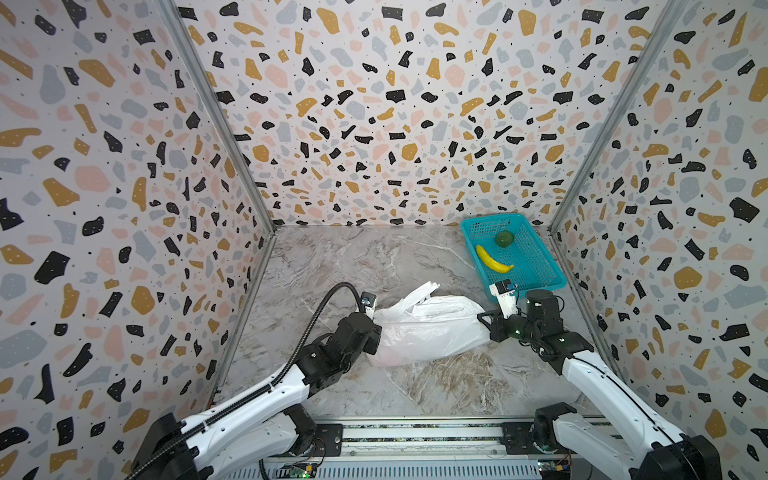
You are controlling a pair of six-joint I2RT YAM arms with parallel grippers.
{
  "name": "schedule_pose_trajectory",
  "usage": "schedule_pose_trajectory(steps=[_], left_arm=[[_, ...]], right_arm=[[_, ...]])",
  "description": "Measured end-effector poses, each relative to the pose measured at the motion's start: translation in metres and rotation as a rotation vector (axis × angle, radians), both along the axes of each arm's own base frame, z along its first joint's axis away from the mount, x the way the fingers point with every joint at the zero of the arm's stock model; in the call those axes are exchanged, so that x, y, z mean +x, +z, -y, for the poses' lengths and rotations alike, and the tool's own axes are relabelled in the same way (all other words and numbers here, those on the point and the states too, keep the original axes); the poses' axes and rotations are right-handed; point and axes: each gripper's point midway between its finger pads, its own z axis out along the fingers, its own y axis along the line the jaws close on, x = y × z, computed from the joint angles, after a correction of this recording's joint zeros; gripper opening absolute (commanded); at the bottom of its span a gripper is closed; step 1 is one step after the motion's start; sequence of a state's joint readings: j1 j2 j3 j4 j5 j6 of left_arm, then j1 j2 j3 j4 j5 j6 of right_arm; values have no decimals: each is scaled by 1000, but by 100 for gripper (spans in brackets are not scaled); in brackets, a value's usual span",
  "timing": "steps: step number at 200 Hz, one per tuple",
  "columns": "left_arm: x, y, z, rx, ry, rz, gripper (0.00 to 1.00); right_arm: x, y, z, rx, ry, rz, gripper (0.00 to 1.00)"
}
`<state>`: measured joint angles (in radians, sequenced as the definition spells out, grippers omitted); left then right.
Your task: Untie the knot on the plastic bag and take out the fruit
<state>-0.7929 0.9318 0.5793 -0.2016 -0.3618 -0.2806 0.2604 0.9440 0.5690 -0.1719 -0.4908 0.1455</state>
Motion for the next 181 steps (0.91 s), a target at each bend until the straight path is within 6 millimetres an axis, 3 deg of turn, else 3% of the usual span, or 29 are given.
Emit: schedule_pose_trajectory(steps=[9,28,47,65,99,116,153,181], left_arm=[[-1,0,1,-1,-10,-3,0],[-2,0,5,5,-38,-3,0],[-4,2,7,12,-70,7,0],[-5,9,9,18,-101,34,0],[-4,23,11,39,-143,93,0],[-3,27,12,53,-156,110,0],[-1,33,14,60,-168,134,0],[-1,35,14,61,-171,140,0]], right_arm=[[-2,1,-3,4,13,0,13],[-7,0,-8,-4,46,-5,44],[-12,4,-14,-36,89,13,59],[-12,23,-19,-58,120,75,65],[1,81,-27,-105,166,266,71],[4,98,-37,-155,207,352,74],[-6,85,-66,-296,361,455,80],[-16,81,-74,-350,428,540,83]])
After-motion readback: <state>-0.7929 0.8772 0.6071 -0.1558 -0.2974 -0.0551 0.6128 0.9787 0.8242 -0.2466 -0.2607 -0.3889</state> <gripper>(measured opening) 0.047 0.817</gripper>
